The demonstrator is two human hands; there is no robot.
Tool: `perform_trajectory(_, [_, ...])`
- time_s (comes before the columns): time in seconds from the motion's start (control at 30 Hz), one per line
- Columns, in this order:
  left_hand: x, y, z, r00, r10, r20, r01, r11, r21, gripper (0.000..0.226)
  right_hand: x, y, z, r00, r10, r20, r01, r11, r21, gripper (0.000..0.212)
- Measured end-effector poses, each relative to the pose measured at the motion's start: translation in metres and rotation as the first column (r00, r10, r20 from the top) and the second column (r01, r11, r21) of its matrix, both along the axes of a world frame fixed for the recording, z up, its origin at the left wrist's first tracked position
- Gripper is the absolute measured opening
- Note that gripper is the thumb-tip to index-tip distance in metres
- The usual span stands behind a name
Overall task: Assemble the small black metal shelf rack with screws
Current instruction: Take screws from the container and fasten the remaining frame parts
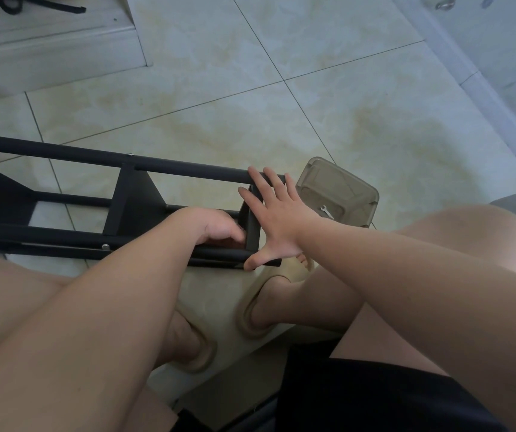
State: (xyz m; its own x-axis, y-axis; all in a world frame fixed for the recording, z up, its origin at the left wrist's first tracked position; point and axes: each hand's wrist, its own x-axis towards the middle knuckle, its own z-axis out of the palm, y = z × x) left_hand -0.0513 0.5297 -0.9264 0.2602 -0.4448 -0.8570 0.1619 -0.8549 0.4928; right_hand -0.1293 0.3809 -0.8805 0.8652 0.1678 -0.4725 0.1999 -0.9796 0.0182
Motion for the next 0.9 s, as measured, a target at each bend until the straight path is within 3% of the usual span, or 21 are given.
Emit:
perform_trajectory(0.23, [0.0018, 0.0033, -0.0008, 0.991, 0.032, -0.127, -0.039, 0.997, -0.059, 0.020, -0.0009, -0.0008, 0.0000, 0.999, 0.001, 0.037, -0.002, 1.000, 0.016, 0.143])
perform_trajectory(0.37, [0.0004, 0.0017, -0.0013, 0.998, 0.021, -0.057, -0.021, 1.000, -0.004, 0.011, -0.0019, -0.0005, -0.0001, 0.999, -0.003, 0.045, 0.002, 1.000, 0.020, 0.141])
perform_trajectory(0.5, [-0.0003, 0.0000, 0.0009, 1.000, 0.004, 0.008, -0.005, 0.999, 0.032, 0.027, -0.0017, -0.0005, 0.0000, 0.999, -0.002, 0.050, 0.001, 1.000, 0.020, 0.141])
perform_trajectory(0.8, [0.0009, 0.0049, 0.0011, 0.993, 0.030, -0.110, -0.038, 0.997, -0.070, 0.018, -0.0019, -0.0008, -0.0007, 0.999, 0.000, 0.048, -0.001, 1.000, 0.015, 0.143])
perform_trajectory(0.9, [0.0000, 0.0031, 0.0019, 0.990, 0.040, -0.132, -0.046, 0.998, -0.041, 0.017, -0.0020, -0.0008, -0.0007, 0.999, 0.004, 0.044, -0.004, 1.000, 0.009, 0.145])
